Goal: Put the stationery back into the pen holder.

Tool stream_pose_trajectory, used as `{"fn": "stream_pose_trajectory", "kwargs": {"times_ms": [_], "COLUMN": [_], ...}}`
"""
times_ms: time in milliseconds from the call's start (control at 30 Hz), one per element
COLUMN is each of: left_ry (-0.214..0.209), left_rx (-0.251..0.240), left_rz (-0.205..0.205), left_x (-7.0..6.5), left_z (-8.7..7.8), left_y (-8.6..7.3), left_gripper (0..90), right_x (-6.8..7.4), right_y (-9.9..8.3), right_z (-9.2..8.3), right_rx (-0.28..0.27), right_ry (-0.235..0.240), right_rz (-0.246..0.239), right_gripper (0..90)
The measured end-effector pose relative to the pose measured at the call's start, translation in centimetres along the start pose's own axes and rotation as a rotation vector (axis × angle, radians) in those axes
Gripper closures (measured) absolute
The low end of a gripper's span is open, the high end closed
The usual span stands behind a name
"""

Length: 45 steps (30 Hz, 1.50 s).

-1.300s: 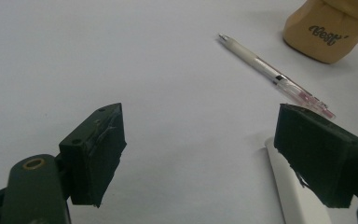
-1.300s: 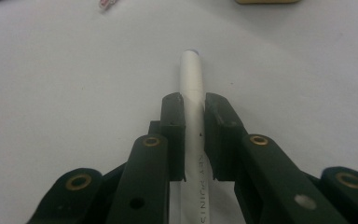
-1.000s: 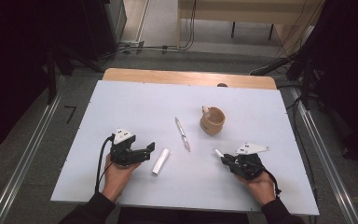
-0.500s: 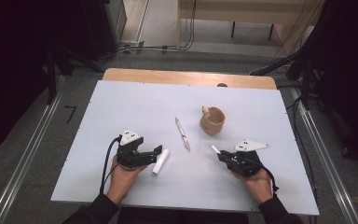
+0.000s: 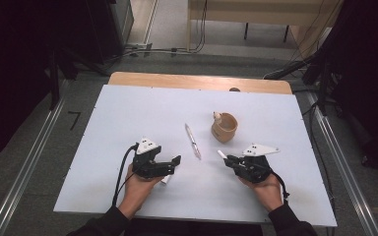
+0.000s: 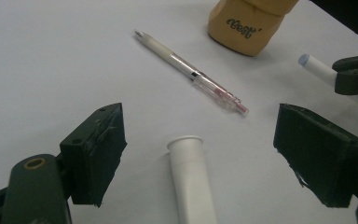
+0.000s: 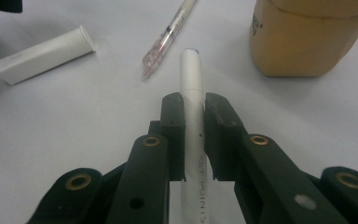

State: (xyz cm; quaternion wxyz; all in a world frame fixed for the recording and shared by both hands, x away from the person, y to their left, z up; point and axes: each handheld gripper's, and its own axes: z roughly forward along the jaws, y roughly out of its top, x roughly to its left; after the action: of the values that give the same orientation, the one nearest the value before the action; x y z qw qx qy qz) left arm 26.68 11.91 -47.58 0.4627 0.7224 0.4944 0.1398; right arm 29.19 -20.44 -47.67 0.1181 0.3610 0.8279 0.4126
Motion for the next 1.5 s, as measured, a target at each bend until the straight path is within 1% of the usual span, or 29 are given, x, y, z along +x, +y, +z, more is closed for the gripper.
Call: {"fn": "stream_pose_trajectory", "kwargs": {"times_ms": [167, 400, 700, 1233, 1300, 1333, 1367, 1500], "left_ry": [-0.026, -0.055, -0.088, -0.150, -0.158, -0.160, -0.164, -0.176], "left_rx": [0.007, 0.025, 0.042, 0.069, 0.072, 0.071, 0.074, 0.076], "left_rz": [0.012, 0.027, 0.046, 0.054, 0.062, 0.058, 0.064, 0.065], "left_x": [-1.0, -2.2, -3.5, -5.5, -5.8, -6.0, -6.1, -6.6], "left_z": [0.6, 1.4, 2.4, 4.0, 4.2, 4.3, 4.4, 4.8], "left_y": [0.1, 0.1, 0.2, 0.3, 0.3, 0.3, 0.3, 0.4], "left_gripper": [17.2, 17.3, 17.3, 19.6, 20.1, 20.3, 20.3, 21.0], "right_x": [0.3, 0.6, 1.0, 1.6, 1.7, 1.7, 1.8, 1.9], "right_y": [0.5, 1.4, 2.1, 3.1, 3.2, 3.2, 3.3, 3.5], "right_z": [0.3, 0.4, 1.0, 1.9, 2.0, 2.0, 2.0, 2.3], "right_rx": [-0.011, -0.043, -0.052, -0.083, -0.089, -0.090, -0.094, -0.096], "right_ry": [0.006, 0.024, 0.038, 0.060, 0.058, 0.059, 0.059, 0.061], "right_rz": [-0.006, -0.005, -0.012, -0.017, -0.020, -0.017, -0.017, -0.018], "right_gripper": [76.9, 76.9, 76.9, 76.9, 76.9, 76.9, 76.9, 76.9]}}
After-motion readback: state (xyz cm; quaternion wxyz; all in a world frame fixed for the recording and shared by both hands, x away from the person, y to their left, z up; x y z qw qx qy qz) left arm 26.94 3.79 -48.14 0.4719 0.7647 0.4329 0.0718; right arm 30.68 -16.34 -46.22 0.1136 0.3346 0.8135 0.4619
